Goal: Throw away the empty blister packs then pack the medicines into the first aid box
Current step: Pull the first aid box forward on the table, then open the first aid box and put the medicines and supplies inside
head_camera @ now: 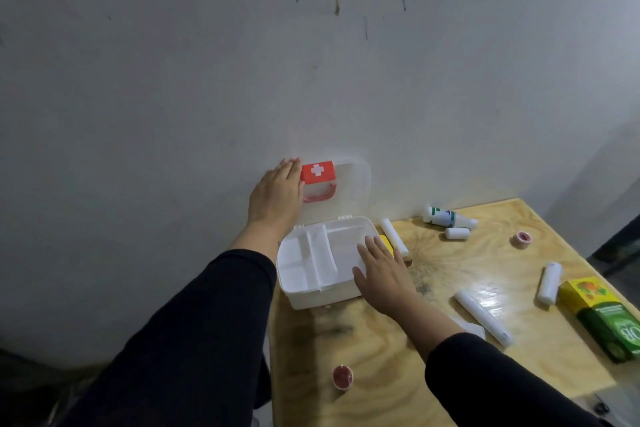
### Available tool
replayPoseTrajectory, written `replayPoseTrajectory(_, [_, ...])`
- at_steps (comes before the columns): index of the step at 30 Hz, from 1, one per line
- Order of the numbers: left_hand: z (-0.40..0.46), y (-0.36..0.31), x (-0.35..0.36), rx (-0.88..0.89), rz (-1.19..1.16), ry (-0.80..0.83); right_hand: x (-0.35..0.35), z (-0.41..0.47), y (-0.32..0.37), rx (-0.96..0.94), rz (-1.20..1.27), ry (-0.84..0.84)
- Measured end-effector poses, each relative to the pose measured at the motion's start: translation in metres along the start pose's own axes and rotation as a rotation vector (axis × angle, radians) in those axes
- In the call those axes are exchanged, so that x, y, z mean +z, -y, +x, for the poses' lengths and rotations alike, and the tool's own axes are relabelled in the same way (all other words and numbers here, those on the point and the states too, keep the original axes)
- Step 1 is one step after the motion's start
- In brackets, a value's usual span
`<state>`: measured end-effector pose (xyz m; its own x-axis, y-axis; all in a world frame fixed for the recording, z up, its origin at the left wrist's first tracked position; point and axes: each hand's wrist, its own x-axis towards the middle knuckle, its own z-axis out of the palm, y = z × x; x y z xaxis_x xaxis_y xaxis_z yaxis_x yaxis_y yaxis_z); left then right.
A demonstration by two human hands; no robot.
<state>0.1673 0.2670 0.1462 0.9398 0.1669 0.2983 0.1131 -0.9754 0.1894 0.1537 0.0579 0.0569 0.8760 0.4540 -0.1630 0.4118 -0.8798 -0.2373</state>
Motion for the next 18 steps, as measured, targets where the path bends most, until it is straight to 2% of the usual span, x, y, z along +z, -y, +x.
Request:
replayPoseTrajectory(3, [-0.01,-0.018,-0.005,0.127,-0.004,0.012,-0.013,-0.002,-0.006,0.011,0.007,-0.037])
replayPoseTrajectory(9, [-0.044,-0.077,0.005,0.343,-0.097,0.215,-0.035,-0.034,-0.041,0.123,-0.015,-0.051])
replayPoseTrajectory(18, [-0.078,-0.186,0.049,0.379,-0.084,0.644,-0.05,-0.127,-0.149,0.404,-0.053,-0.044])
